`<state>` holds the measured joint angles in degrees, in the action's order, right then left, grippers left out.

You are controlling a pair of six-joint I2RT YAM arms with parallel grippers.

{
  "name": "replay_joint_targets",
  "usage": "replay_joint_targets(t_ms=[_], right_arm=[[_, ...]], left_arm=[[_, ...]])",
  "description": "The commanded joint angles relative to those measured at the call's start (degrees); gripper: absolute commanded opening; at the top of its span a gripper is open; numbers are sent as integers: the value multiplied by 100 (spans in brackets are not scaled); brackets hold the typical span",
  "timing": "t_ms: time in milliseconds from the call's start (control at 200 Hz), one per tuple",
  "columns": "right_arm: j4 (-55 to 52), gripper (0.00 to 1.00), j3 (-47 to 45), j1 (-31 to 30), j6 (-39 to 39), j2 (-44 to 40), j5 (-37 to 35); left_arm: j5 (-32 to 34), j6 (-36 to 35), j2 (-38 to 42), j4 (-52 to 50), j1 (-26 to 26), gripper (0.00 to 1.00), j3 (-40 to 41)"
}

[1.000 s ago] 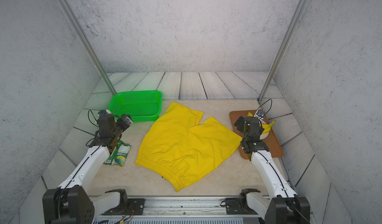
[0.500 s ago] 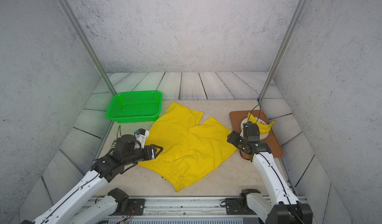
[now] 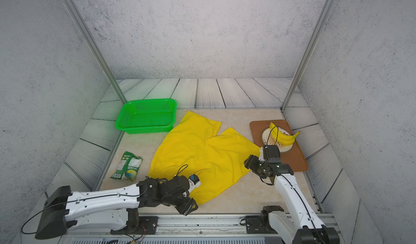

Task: Roll up the shorts
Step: Fold the shorts at the center of the board.

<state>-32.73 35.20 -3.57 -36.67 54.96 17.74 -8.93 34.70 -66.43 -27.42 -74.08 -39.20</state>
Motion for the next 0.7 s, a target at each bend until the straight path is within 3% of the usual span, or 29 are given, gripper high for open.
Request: replay_joint_targets(t_ms=[0, 200, 480, 616, 696], right_arm=[[1, 70, -126, -38, 36, -88, 124], [79, 70, -235, -53, 18, -73, 149], [152, 70, -248, -67, -38, -60, 177], [120, 70, -221, -70, -67, 30, 78], [-45, 71, -148, -71, -166, 83, -289]], left_arm=[[890, -144, -395, -154, -232, 64, -268], [1548, -246, -1048, -174, -370, 70, -385], [1639, -297, -1972, 118, -423, 67, -324], [1480, -323, -2342, 280, -431, 55, -334], [1486, -322, -2500, 282, -432, 38, -368]])
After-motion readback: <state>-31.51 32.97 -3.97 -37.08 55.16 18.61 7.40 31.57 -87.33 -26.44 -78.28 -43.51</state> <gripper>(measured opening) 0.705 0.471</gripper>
